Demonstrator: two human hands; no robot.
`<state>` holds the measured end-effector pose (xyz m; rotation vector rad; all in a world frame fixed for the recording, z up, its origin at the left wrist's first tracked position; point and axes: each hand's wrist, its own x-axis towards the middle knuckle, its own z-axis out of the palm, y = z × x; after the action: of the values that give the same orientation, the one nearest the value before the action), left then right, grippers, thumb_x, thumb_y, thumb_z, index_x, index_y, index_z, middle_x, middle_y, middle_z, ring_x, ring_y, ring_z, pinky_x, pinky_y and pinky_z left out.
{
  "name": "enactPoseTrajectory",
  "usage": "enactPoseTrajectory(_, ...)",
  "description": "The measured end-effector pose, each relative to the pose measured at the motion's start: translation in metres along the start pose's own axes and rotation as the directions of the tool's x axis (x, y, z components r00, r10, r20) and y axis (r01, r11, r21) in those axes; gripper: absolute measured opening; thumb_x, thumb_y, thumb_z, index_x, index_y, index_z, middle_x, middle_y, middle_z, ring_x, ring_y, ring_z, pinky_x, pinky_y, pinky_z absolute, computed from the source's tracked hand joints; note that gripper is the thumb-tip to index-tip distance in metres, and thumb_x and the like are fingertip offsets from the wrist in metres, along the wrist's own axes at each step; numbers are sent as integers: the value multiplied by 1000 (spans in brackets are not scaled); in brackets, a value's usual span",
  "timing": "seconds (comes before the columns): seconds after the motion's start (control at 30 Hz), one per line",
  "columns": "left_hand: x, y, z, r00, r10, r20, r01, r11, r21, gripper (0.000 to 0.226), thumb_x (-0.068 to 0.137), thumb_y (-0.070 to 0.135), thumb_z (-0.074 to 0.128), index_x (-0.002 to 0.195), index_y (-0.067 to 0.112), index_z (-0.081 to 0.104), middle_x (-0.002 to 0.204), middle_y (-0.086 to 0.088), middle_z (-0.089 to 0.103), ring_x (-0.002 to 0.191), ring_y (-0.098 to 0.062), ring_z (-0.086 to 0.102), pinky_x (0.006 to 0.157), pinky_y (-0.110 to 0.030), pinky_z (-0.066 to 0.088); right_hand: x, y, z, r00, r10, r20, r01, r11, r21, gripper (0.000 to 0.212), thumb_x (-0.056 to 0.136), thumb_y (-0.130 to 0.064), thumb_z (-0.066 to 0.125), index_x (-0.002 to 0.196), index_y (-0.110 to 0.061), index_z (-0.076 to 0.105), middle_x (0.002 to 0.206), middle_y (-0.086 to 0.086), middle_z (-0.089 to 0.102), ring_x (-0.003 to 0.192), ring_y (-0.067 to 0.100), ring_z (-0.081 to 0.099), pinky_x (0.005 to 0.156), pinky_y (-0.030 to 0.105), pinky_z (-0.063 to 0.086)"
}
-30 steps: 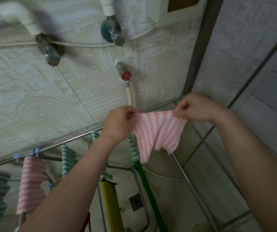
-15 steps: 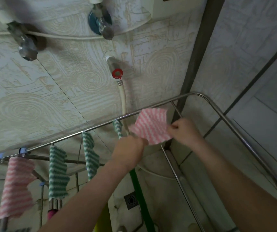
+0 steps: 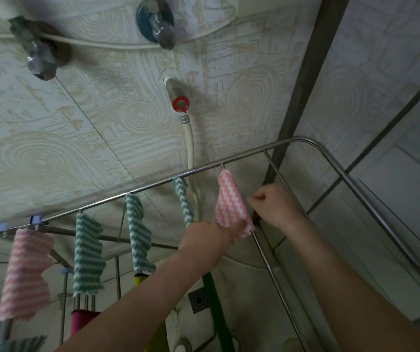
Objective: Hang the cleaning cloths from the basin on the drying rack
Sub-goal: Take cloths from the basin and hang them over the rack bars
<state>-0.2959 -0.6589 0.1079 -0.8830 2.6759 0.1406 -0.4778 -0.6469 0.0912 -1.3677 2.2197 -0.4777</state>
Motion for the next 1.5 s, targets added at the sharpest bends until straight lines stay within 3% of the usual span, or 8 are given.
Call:
enactPoseTrajectory(0.2,1,-1,12,996,31,-84,-37,997,-73,64,86,10,56,137,34,27,105,-4,61,89,-25,62,73,-42,57,44,-21,10,997,34,76,-60,925,376,45,86,-38,65,125,-16,59,122,2,63,110,18,59,96,35,47)
enactPoseTrajectory(0.43,30,18,21,929,-41,-367,-98,931,-352,51,87,40,23,115,16,57,101,-7,61,81,-28,62,63,-38,53,66,-22,18,999,31,7,-30,854,519,10,84,-18,67,80,-12,74,74,5,71,70,21,66,68,34,55)
enactPoseTrajectory(0.63,36,22,26,918,-44,-395,-125,912,-391,29,84,31,42,80,17,67,75,-4,65,65,-24,63,55,-30,51,95,-38,5,988,-128,-87,140,980,141,18,86,-16,53,80,-8,67,78,6,67,73,22,62,65,28,47)
enactPoseTrajectory(0.83,36,16,15,947,-10,-322,-144,880,-452,53,82,42,21,88,17,67,87,-3,68,76,-19,63,69,-33,50,98,-36,9,975,-169,-143,140,971,-195,26,88,-25,55,64,-16,57,71,4,59,63,21,56,53,25,34)
enactPoseTrajectory(1.07,42,12,22,939,-68,-337,-122,850,-512,18,87,26,53,99,16,63,89,-3,67,78,-19,63,71,-35,51,92,-25,21,992,-101,70,88,982,164,34,81,-37,67,61,-9,69,60,10,66,61,23,62,60,32,48)
enactPoseTrajectory(1.23,42,13,24,890,-111,-443,-127,871,-474,32,80,34,56,98,10,68,102,-6,63,90,-19,59,80,-19,42,88,-34,27,992,-67,-105,78,991,108,37,85,-33,59,56,-9,61,53,5,58,54,20,56,52,28,37)
enactPoseTrajectory(1.37,42,12,29,918,-141,-371,-68,865,-497,50,85,40,62,126,12,56,146,-10,38,129,-23,43,102,-27,39,83,-42,25,980,-12,-198,46,984,170,24,89,-35,54,84,-18,70,83,2,71,79,21,65,68,29,50)
enactPoseTrajectory(1.5,42,13,30,938,-134,-321,-50,863,-504,67,87,40,61,143,12,36,158,-7,18,140,-20,30,106,-28,36,61,-30,-2,998,-45,-44,51,988,148,20,86,-23,58,76,-9,68,78,9,70,77,26,65,69,35,51)
